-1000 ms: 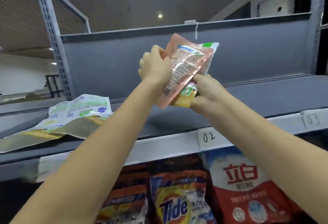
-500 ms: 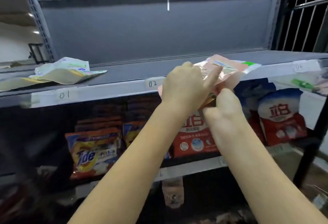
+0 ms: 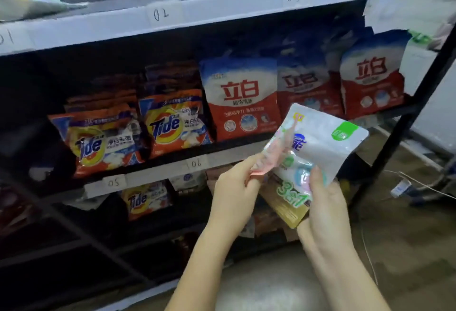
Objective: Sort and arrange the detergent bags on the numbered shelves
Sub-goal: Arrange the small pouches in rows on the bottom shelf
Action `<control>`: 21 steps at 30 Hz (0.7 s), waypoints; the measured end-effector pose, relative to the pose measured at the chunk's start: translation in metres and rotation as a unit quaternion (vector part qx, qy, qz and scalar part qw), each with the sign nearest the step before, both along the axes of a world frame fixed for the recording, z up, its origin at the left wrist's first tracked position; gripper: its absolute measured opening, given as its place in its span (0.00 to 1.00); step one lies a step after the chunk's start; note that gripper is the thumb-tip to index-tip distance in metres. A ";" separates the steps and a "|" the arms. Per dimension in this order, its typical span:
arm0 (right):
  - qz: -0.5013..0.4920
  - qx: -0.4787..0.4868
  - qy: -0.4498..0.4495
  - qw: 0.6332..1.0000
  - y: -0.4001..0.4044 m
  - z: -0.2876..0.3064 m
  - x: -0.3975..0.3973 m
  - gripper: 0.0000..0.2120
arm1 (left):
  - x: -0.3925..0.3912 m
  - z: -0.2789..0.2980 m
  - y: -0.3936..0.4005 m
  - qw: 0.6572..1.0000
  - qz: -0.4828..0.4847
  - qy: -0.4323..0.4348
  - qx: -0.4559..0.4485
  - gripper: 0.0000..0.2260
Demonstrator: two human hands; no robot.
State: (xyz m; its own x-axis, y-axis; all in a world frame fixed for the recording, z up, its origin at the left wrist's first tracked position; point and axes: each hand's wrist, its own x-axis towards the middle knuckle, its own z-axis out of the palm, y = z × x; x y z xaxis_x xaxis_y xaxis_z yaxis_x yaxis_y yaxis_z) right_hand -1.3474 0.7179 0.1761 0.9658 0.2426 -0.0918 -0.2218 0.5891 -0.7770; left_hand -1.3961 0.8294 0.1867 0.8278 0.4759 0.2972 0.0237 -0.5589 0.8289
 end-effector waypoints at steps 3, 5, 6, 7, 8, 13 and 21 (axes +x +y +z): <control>0.027 -0.057 0.031 0.998 -0.011 -0.041 -0.004 0.11 | -0.014 -0.049 0.014 0.984 0.039 0.020 -0.172 0.09; 0.055 -0.091 0.059 0.993 -0.018 -0.071 -0.002 0.11 | -0.022 -0.081 0.024 0.958 0.068 0.018 -0.279 0.07; 0.071 -0.103 0.072 0.990 -0.019 -0.083 -0.001 0.10 | -0.027 -0.095 0.029 0.941 0.077 0.017 -0.328 0.07; 0.080 -0.119 0.082 0.986 -0.021 -0.096 0.001 0.10 | -0.032 -0.111 0.034 0.924 0.096 0.026 -0.370 0.09; 0.086 -0.128 0.092 0.984 -0.022 -0.111 0.003 0.11 | -0.039 -0.128 0.041 0.905 0.107 0.029 -0.412 0.13; 0.126 -0.176 0.115 0.970 -0.006 -0.168 0.016 0.11 | -0.059 -0.195 0.070 0.843 0.159 0.033 -0.512 0.19; 0.189 -0.266 0.040 0.945 0.076 -0.265 0.019 0.09 | -0.073 -0.277 0.142 0.833 0.181 0.048 -0.521 0.16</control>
